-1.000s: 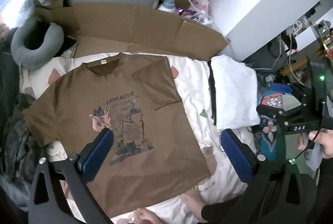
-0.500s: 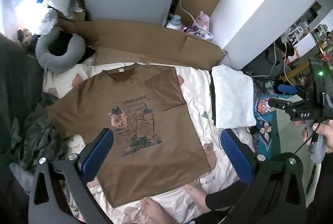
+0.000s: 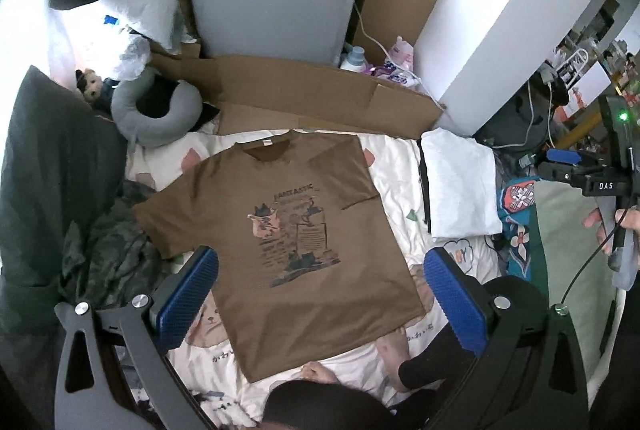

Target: Fold clothes

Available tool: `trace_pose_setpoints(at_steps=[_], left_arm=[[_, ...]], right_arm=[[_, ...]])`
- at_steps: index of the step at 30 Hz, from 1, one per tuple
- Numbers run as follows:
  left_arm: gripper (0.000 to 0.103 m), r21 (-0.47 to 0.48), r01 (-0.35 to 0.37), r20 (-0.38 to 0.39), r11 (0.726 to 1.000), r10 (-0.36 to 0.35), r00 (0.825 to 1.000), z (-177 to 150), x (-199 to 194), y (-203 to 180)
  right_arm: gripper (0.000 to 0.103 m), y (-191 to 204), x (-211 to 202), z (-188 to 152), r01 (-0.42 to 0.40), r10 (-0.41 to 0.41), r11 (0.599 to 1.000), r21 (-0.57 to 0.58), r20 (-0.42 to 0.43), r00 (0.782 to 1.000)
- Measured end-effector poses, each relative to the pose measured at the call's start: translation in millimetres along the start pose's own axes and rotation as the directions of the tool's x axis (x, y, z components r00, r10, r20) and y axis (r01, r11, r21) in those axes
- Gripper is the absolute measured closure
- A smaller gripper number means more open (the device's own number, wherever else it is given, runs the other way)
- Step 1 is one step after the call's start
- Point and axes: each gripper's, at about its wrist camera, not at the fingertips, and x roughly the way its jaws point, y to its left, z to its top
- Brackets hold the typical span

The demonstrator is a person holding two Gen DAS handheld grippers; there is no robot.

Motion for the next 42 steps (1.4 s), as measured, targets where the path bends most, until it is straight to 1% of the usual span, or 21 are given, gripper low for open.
trace_pose_setpoints(at_steps=[5,8,9,10,12,13,15,16,20,26,30,33,38,42], left_arm=[[0.001,-0.025,0.003,0.0,1.0,-0.003,1.0,-12,-4,23],[0.001,-0.059,-0.024,0.019,0.998,0.025,0.999,-22,-5,43],[0.001,-0.071,-0.024,0.025,0.997,0.026,0.999,-25,-5,49],[0.001,-0.078,-0.031,0.028,0.996,0.033,0.999,-28,-4,57],[0.001,-0.077,-0.072,0.023,0.994,0.074,0.997,-33,-1,72],[0.001,-0.079,-0.089,0.017,0.993,0.091,0.996,-35,1,78],[0.001,-0.084,-0.101,0.005,0.991,0.102,0.995,-40,5,93],[0.001,-0.087,-0.104,0.002,0.991,0.105,0.994,-42,7,100],[0.001,-0.115,-0.092,0.012,0.989,0.094,0.995,-54,16,126],[0.001,-0.099,-0.113,0.036,0.989,0.117,0.992,-68,28,148],[0.001,-0.136,-0.084,0.065,0.987,0.094,0.993,-78,34,163],[0.001,-0.156,-0.079,0.077,0.985,0.092,0.993,-85,41,171],[0.001,-0.189,-0.08,0.068,0.979,0.094,0.993,-93,59,186],[0.001,-0.209,-0.083,0.064,0.974,0.098,0.993,-97,72,199]], right_arm=[[0.001,22,6,-5,-0.057,0.057,0.998,-0.027,0.002,0.998],[0.001,37,14,-10,-0.092,0.092,0.994,-0.057,0.003,0.996],[0.001,42,18,-11,-0.1,0.101,0.993,-0.066,0.003,0.995],[0.001,46,23,-13,-0.097,0.098,0.993,-0.073,0.004,0.995],[0.001,56,31,-16,-0.102,0.103,0.991,-0.086,0.01,0.995],[0.001,59,35,-16,-0.118,0.119,0.989,-0.086,0.01,0.993],[0.001,66,43,-18,-0.143,0.145,0.986,-0.082,0.023,0.989],[0.001,69,46,-18,-0.137,0.141,0.988,-0.077,0.041,0.989],[0.001,83,61,-15,-0.141,0.145,0.988,-0.056,0.077,0.986],[0.001,106,93,-8,-0.151,0.154,0.987,-0.061,0.053,0.987],[0.001,108,112,-9,-0.166,0.168,0.985,-0.04,0.055,0.984],[0.001,109,124,-11,-0.175,0.177,0.984,-0.024,0.06,0.982],[0.001,108,146,-13,-0.204,0.203,0.979,0.014,0.06,0.977],[0.001,109,160,-13,-0.2,0.198,0.979,0.029,0.072,0.978]])
